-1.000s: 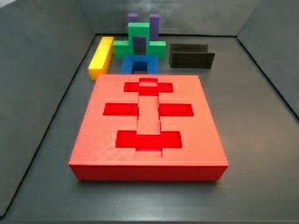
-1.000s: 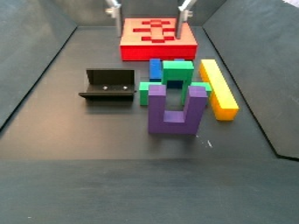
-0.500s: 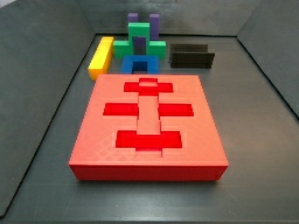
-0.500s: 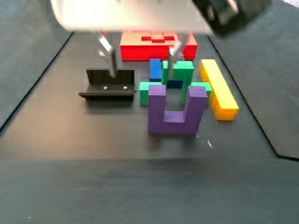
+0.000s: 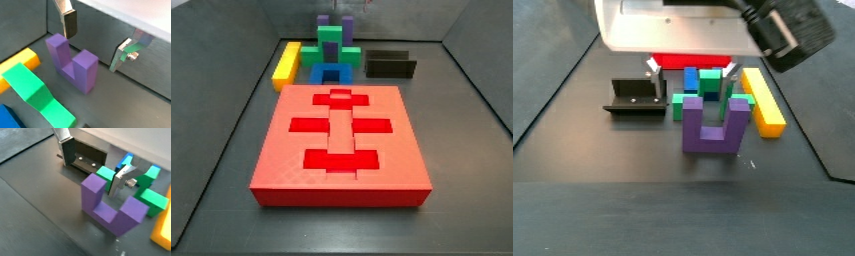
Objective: Pick up the purple object. Move up. Move to above the board. Insert the purple object.
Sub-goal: Pick up the purple object.
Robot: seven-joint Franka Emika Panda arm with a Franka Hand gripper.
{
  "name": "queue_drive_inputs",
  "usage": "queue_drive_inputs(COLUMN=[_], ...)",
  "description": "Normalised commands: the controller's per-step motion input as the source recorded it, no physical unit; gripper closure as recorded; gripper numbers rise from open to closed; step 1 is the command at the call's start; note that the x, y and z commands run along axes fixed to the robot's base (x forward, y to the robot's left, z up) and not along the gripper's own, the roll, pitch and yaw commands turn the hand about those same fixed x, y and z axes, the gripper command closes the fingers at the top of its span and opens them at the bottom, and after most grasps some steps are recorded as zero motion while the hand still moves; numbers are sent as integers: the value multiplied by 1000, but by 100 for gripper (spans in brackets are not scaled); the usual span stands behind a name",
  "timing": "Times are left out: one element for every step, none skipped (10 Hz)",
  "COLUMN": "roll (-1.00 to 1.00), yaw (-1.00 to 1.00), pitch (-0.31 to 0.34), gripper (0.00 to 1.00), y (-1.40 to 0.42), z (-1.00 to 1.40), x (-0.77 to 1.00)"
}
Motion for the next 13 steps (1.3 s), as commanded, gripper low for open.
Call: queue_drive_inputs(roll=[-1, -26, -71, -61, -24, 0, -9, -29, -20, -24, -19, -21, -6], yaw=[0, 0, 0, 0, 0, 0, 0, 40, 91, 114, 151, 174, 63], pitch=[0, -3, -50, -57, -20, -24, -23, -41, -59, -63, -44, -39, -23], gripper=[0, 0, 0, 0, 0, 0, 0, 0, 0, 0, 0, 0, 0], y=[17, 0, 0, -111, -157, -146, -157, -91, 0, 89, 163, 171, 23], z=[-163, -180, -237, -260, -154, -69, -57, -140, -289, -369, -331, -257, -111], x=[483, 397, 157, 0, -277, -354, -231, -37, 0, 0, -23, 0, 0])
